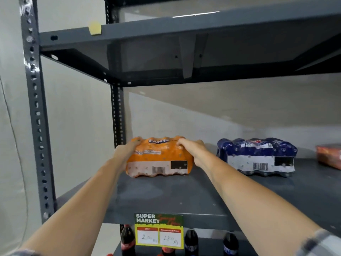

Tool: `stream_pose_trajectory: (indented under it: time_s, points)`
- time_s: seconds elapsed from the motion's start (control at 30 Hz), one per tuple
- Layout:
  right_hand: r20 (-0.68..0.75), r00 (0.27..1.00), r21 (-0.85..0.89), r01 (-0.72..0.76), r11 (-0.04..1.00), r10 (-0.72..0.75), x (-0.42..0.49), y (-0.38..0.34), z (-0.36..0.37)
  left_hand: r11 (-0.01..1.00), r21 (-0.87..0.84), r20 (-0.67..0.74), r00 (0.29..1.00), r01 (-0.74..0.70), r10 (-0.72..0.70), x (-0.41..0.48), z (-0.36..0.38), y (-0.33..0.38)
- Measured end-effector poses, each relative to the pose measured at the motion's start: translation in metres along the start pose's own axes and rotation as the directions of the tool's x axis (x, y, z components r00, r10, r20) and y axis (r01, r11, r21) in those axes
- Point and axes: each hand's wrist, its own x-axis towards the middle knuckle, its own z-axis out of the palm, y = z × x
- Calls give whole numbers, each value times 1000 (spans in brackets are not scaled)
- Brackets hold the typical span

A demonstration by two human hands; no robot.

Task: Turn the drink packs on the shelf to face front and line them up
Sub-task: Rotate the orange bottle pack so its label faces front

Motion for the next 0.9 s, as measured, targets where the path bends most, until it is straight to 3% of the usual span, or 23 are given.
stream_pose_trajectory:
  time_s: [0.13, 0.4, 0.63, 0.77, 0.9]
  points:
    - [-57, 998, 19, 11, 1000, -10, 3, 8, -24, 994, 39, 15, 995, -98, 98, -5, 24, -5]
    - [127, 991, -158, 52, 986, -32, -1, 12, -60, 969, 123, 290, 941, -216, 173, -26, 17, -6]
    - [188, 979, -154, 107, 982, -77, -13, 26, -68, 978, -172, 285, 944, -119, 165, -41, 11, -19]
    - [231, 968, -216, 154, 964, -103, -23, 31, -73, 991, -42, 412, 902, -123, 130, -53, 2, -17]
    - [273, 944, -351, 276, 895, -184, -33, 41, -69, 989, 77, 320, 943, -126, 95, -61, 8, -21]
